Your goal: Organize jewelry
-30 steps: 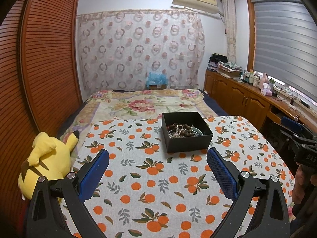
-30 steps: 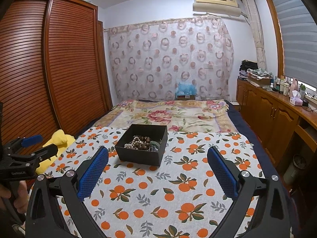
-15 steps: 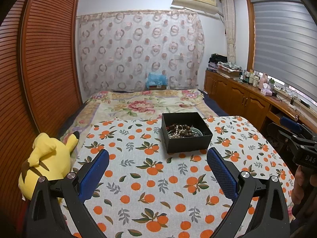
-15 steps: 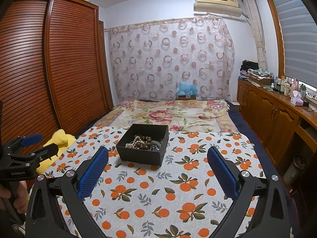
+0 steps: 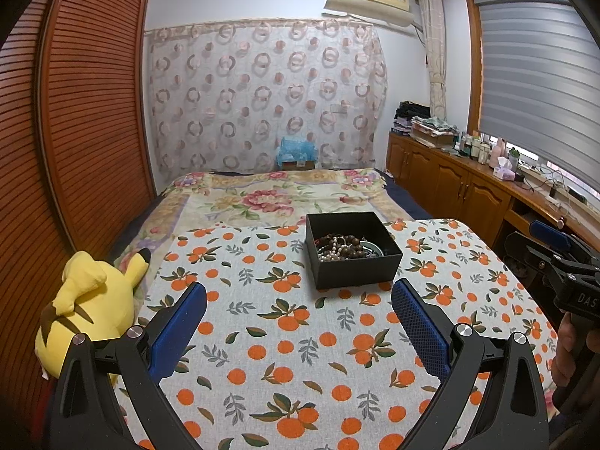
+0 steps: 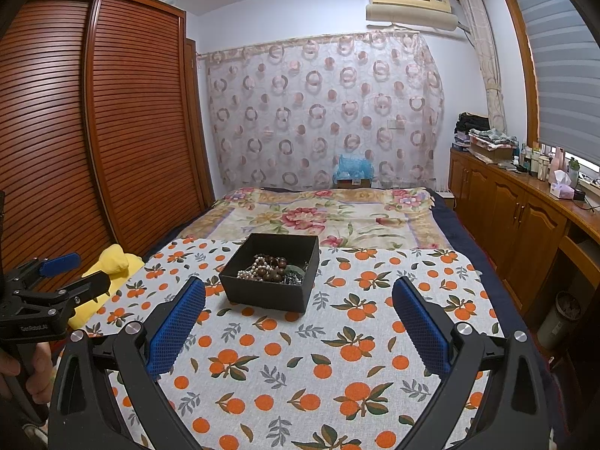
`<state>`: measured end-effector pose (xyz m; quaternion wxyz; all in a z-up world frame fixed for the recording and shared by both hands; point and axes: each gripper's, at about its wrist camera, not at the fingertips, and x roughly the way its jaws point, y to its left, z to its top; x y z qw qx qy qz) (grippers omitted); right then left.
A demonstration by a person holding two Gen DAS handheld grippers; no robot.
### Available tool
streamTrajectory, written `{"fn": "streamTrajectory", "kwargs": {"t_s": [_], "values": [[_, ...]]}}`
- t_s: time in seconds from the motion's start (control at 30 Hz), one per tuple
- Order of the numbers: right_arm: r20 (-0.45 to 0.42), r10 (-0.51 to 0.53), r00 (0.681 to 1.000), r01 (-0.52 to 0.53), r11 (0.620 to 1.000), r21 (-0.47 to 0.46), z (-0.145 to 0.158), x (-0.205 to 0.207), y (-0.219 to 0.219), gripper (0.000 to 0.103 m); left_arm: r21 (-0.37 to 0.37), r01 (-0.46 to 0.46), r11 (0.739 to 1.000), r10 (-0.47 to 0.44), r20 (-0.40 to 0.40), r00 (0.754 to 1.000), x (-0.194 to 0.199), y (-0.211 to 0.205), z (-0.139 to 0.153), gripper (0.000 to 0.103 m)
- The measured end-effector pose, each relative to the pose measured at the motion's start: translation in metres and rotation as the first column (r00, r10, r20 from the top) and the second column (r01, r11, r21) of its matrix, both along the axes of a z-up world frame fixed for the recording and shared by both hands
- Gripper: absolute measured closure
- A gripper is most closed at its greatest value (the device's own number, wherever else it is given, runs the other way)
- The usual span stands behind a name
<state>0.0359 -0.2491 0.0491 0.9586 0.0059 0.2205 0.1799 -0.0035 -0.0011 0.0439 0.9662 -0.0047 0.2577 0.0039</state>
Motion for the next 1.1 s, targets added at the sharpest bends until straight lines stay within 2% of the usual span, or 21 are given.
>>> {"fn": "streamTrajectory", "kwargs": {"t_s": [1.1], "values": [[-0.002,0.002,1.000,-0.002,1.000,0.000,-0.0009,-0.0012,0.0024,0.003,0.000,0.000,1.000,0.000,0.003,1.000,-0.0002,-0.0003,0.0020,0.008]]}}
